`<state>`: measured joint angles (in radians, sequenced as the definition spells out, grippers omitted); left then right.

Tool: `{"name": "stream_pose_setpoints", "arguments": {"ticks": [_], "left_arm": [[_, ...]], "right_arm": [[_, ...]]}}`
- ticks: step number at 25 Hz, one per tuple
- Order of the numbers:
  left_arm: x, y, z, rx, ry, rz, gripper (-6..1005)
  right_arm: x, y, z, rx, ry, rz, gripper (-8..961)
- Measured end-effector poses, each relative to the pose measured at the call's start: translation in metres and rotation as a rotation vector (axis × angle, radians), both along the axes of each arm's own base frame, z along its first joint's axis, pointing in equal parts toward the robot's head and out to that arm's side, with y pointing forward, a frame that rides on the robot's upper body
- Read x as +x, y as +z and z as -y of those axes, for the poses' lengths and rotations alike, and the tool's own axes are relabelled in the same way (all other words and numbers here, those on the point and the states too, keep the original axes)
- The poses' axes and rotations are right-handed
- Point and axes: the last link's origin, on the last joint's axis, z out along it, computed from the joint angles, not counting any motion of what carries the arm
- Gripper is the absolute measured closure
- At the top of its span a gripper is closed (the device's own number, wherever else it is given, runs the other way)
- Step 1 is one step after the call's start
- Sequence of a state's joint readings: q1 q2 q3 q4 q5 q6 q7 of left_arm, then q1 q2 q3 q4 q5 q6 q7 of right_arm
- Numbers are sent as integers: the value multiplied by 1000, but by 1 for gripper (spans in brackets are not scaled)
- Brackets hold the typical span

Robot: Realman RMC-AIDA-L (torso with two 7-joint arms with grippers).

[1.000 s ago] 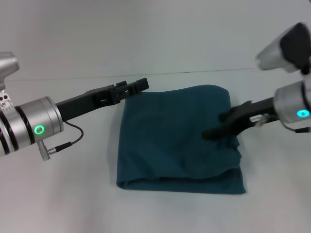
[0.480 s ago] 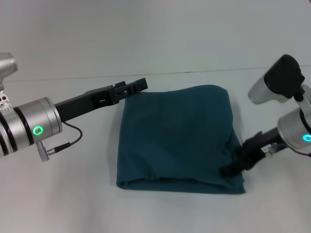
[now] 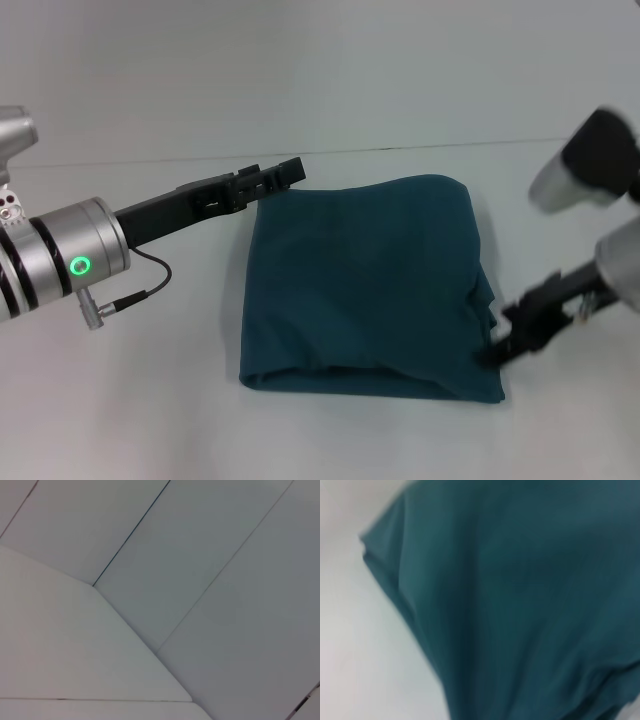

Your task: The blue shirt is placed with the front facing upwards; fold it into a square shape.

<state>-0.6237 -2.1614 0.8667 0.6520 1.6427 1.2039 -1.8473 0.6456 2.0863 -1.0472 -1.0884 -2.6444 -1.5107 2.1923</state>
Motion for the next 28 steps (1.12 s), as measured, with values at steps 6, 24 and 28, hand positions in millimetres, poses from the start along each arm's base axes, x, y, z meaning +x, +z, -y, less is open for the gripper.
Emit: {"name": "stream_pose_setpoints", "arguments": {"ticks": [6, 24, 28], "left_arm": [[1, 1, -1, 5, -3, 0, 111], [1, 2, 1, 8, -2, 27, 112], [1, 1, 1, 6, 0, 28, 111]], "right_arm": [[-22, 30, -21, 196, 79, -154, 85], [17, -26, -64, 384, 73, -134, 86], [29, -28, -63, 414, 48, -113, 86]]}}
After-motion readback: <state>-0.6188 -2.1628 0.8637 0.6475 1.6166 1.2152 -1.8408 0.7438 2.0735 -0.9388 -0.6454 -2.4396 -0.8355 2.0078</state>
